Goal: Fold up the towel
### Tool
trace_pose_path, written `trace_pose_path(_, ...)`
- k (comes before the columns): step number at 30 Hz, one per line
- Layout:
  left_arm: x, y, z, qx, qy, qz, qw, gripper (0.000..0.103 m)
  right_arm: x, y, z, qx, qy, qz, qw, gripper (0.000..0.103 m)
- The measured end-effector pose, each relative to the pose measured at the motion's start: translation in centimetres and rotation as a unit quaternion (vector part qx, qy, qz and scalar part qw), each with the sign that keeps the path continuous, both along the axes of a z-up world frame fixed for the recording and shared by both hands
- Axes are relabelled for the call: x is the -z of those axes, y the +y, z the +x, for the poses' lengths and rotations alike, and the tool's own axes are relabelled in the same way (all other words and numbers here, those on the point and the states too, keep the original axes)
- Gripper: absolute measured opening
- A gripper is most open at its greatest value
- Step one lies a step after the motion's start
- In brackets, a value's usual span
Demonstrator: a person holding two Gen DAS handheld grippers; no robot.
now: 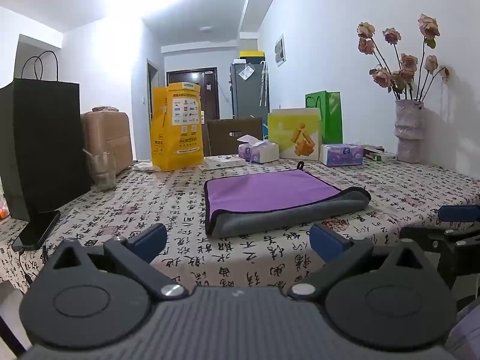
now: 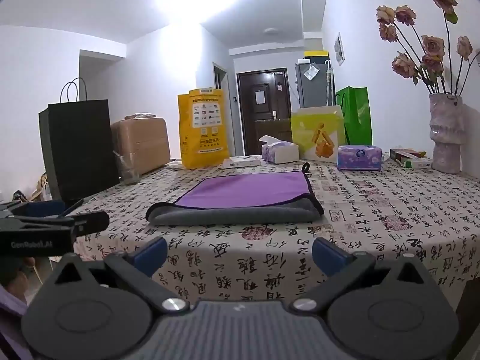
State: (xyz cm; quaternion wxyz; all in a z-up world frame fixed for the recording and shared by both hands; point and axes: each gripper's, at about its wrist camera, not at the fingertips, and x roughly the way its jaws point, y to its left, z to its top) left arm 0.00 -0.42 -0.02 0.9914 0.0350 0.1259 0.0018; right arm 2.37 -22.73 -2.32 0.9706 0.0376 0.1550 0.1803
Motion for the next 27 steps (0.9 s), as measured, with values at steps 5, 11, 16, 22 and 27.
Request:
trace_pose_path(5, -0.05, 0.02, 0.0, 0.0, 0.0, 0.0, 1.0, 0.103, 0.04, 0.03, -0.07, -0.001, 0.001, 0.0, 1.0, 0.103)
trace_pose_path(11, -0.04, -0.06, 0.02, 0.002, 0.0, 0.001, 1.0, 0.103, 0.04, -0.11, 0.13, -0.001, 0.001, 0.001, 1.0, 0.103)
trace_pose_path(16, -0.03, -0.03, 0.01, 0.003, 0.0, 0.001, 1.0, 0.103, 0.05, -0.17, 0.13, -0.001, 0.001, 0.001, 1.0, 0.103)
trace_pose_path(22, 0.04, -0.07, -0.09, 0.003, 0.0, 0.002, 1.0, 0.103, 0.05, -0.28, 0.06, 0.0, 0.003, 0.001, 1.0, 0.103)
trace_pose_path(27, 0.04, -0.12, -0.09, 0.003, 0.001, 0.002, 1.0, 0.103, 0.0, -0.26, 0.19, -0.001, 0.004, 0.001, 1.0, 0.103)
